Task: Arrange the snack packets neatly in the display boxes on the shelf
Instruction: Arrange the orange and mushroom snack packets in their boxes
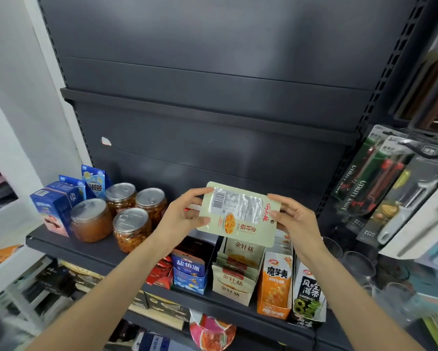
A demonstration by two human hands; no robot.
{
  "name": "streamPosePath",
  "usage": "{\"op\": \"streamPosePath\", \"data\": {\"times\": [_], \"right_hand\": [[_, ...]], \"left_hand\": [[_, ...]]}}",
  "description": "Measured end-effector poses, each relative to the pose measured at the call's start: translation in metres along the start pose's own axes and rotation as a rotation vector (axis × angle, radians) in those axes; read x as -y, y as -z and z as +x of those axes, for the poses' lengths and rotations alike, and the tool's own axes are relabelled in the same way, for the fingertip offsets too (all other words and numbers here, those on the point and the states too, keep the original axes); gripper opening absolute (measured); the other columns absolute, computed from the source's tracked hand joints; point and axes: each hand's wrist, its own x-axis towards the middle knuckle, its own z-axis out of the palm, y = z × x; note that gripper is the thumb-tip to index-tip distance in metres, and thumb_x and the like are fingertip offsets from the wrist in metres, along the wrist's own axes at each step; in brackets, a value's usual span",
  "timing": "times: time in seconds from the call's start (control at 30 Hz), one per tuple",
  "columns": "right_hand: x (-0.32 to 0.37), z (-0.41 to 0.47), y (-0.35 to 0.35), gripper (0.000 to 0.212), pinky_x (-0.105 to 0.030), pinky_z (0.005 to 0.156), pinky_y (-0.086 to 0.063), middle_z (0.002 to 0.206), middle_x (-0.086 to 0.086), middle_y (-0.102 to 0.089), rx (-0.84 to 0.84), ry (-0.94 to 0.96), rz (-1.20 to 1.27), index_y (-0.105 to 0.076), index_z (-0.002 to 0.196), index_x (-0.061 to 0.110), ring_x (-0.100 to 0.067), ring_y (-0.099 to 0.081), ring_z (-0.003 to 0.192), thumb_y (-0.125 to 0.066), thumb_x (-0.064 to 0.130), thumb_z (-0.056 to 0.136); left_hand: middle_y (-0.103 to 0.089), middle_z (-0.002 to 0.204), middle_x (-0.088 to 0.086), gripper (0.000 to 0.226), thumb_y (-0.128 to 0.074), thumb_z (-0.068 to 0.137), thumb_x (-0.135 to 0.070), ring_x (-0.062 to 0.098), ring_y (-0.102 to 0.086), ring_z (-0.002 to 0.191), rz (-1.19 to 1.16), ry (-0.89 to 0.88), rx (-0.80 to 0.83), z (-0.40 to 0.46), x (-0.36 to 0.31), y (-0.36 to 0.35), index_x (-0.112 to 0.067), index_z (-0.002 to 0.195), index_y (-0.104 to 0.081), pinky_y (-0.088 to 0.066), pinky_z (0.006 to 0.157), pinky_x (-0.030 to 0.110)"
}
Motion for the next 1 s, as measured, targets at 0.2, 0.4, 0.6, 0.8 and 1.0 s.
{"op": "streamPosePath", "data": {"times": [0.2, 0.4, 0.6, 0.8, 1.0], "right_hand": [[0.002, 0.001, 0.007, 0.030, -0.028, 0.079, -0.054, 0.098, -0.006, -0.073, 0.039, -0.028, 0.017, -0.071, 0.100, 0.019, -0.017, -0.068, 0.093, -0.048, 0.002, 0.094], [0.006, 0.004, 0.015, 0.017, -0.011, 0.080, -0.046, 0.102, 0.010, -0.065, 0.017, 0.217, -0.342, -0.072, 0.087, 0.021, 0.000, -0.062, 0.092, -0.066, 0.006, 0.083], [0.000, 0.008, 0.024, 0.008, -0.017, 0.068, -0.050, 0.080, 0.009, -0.071, -0.042, 0.300, -0.539, -0.074, 0.086, 0.014, -0.003, -0.064, 0.076, -0.066, 0.017, 0.084], [-0.015, 0.010, 0.034, 0.011, -0.012, 0.049, -0.037, 0.071, 0.003, -0.069, -0.017, 0.237, -0.628, -0.072, 0.084, 0.012, -0.001, -0.053, 0.052, -0.064, 0.019, 0.087], [-0.033, 0.013, 0.030, 0.012, -0.014, 0.053, -0.037, 0.064, 0.010, -0.063, 0.074, 0.176, -0.765, -0.070, 0.075, 0.011, -0.003, -0.056, 0.057, -0.066, 0.015, 0.085]], "left_hand": [[-0.070, 0.111, 0.006, 0.044, -0.063, 0.082, 0.008, 0.020, -0.067, 0.101, -0.349, 0.224, -0.048, 0.004, 0.005, 0.002, -0.015, 0.119, -0.064, -0.057, 0.082, 0.029], [-0.068, 0.111, 0.020, 0.023, -0.061, 0.087, 0.000, 0.019, -0.069, 0.093, -0.562, 0.442, -0.049, 0.015, 0.007, -0.007, 0.005, 0.109, -0.065, -0.055, 0.062, 0.014], [-0.072, 0.098, 0.018, 0.031, -0.051, 0.097, -0.024, 0.021, -0.072, 0.087, -0.532, 0.629, -0.025, 0.028, 0.017, -0.023, -0.004, 0.120, -0.053, -0.055, 0.055, 0.019], [-0.066, 0.078, 0.006, 0.027, -0.063, 0.090, -0.020, 0.011, -0.064, 0.064, 0.072, 0.353, -0.188, 0.033, 0.044, -0.037, -0.002, 0.107, -0.052, -0.052, 0.058, 0.017], [-0.068, 0.088, -0.003, 0.010, -0.070, 0.083, -0.012, 0.003, -0.060, 0.080, 0.589, 0.060, 0.212, 0.028, 0.065, -0.035, -0.016, 0.091, -0.066, -0.044, 0.072, 0.006]]}}
